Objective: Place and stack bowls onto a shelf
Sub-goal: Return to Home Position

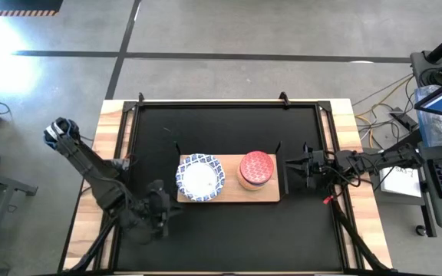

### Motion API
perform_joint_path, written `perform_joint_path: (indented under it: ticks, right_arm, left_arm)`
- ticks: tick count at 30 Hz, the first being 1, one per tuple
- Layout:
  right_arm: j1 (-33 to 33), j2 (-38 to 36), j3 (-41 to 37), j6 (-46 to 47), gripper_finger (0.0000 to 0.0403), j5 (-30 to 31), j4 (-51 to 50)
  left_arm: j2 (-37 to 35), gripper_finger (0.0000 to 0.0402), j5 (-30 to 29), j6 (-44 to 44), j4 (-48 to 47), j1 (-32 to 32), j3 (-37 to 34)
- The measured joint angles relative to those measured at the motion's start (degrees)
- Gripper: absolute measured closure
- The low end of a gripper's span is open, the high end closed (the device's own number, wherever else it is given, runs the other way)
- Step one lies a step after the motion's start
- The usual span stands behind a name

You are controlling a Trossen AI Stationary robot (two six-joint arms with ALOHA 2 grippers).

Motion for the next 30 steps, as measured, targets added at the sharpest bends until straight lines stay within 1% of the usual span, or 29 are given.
perform_joint_path:
  ticks: [10, 14, 16, 18, 20, 23, 25, 27, 30]
  right_arm:
    - [0.00, 0.00, 0.00, -0.02, 0.0339, 0.00, 0.02]
    - [0.00, 0.00, -0.01, -0.11, 0.0339, 0.00, 0.04]
    - [0.01, 0.00, -0.02, -0.01, 0.0339, 0.00, 0.04]
    - [0.00, 0.00, -0.02, -0.05, 0.0339, 0.00, 0.04]
    - [0.01, 0.02, -0.02, -0.08, 0.0339, 0.00, 0.04]
    - [0.00, 0.02, -0.04, -0.07, 0.0339, 0.00, 0.13]
    - [0.00, 0.02, -0.07, -0.09, 0.0339, 0.00, 0.20]
    - [0.00, 0.02, -0.07, -0.02, 0.0339, 0.00, 0.20]
    - [0.00, 0.02, -0.07, -0.08, 0.0339, 0.00, 0.20]
  left_arm:
    - [-0.38, 0.0366, -0.01, 0.08, 2.37, 15.22, -0.02]
    - [-2.97, 0.0366, 0.02, 0.07, 5.46, 20.51, -2.19]
    - [-6.77, 0.0366, -0.02, 1.07, 10.85, 22.30, -5.43]
    - [-11.29, 0.0366, -0.08, 5.09, 19.99, 23.22, -9.95]
    - [-15.71, 0.0366, -0.03, 12.53, 32.10, 23.42, -15.47]
    - [-21.23, 0.0366, 0.47, 26.29, 51.09, 23.39, -22.98]
    - [-23.90, 0.0366, 1.99, 33.41, 59.85, 23.39, -26.84]
    - [-25.86, 0.0366, 2.91, 38.41, 63.85, 23.39, -29.58]
    - [-29.55, 0.0366, 2.93, 40.58, 62.95, 23.39, -32.11]
